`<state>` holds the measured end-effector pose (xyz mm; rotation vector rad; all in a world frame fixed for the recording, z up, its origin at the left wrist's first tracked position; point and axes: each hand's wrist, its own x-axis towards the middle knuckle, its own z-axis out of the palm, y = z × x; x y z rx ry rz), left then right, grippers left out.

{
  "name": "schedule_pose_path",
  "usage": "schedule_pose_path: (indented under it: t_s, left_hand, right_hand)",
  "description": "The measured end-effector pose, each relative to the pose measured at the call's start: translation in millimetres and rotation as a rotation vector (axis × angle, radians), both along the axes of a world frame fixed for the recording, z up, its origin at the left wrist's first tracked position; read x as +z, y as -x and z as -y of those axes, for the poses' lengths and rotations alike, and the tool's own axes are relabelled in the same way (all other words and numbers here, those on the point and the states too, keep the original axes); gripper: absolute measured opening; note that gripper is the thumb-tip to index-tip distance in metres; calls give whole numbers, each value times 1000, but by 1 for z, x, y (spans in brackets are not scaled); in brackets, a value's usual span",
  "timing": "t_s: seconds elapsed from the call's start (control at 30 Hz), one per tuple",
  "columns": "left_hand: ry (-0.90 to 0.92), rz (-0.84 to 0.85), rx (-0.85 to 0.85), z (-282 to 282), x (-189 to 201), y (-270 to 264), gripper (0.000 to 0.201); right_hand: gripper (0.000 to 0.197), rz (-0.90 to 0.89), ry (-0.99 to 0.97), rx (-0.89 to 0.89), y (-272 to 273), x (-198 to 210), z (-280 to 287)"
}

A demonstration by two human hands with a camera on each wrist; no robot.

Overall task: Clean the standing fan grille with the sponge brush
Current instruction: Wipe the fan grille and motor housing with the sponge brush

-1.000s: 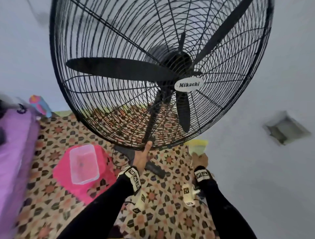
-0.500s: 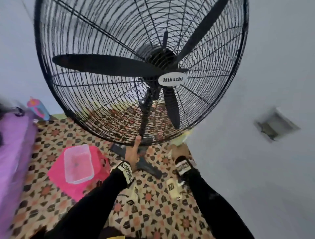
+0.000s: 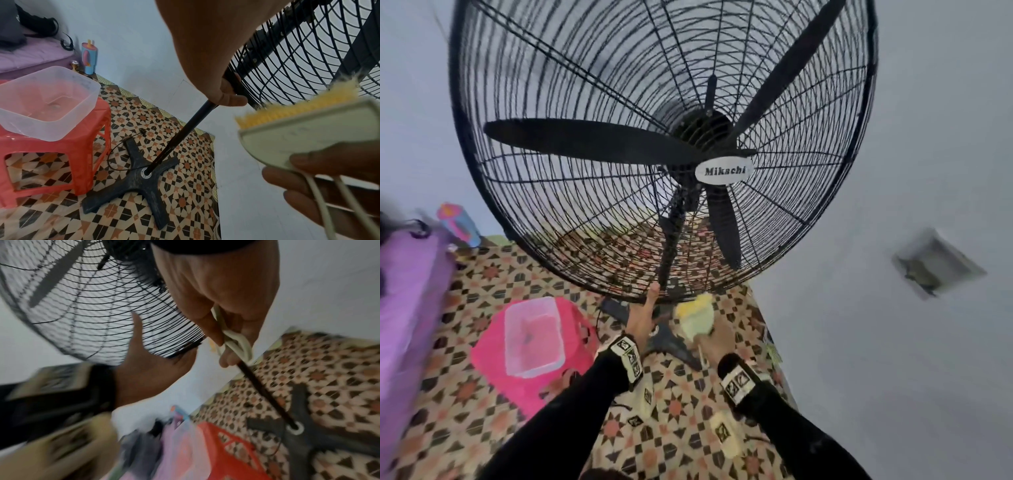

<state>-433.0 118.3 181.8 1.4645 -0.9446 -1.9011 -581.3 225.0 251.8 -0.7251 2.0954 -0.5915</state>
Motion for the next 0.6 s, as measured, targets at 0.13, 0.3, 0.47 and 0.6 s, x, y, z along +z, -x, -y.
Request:
schedule_pose_path:
  t_s: [0.13,0.3,0.47,0.6]
  left_hand:
    - [39,52,-94,-13,34,-6,120]
    - [87,19,-91,-12,30,-4,104]
    - [6,-20,22,-7,8,1,116]
    - [-59,12,89,-3,-17,11,119]
  right_hand:
    - [62,-99,44,-289,55,-6,16]
    - [49,-124,-19,-96,16,-27,20]
    - [35,-280,-46,141,33,-62,18]
    - [36,-371,-33,33,84,-26,18]
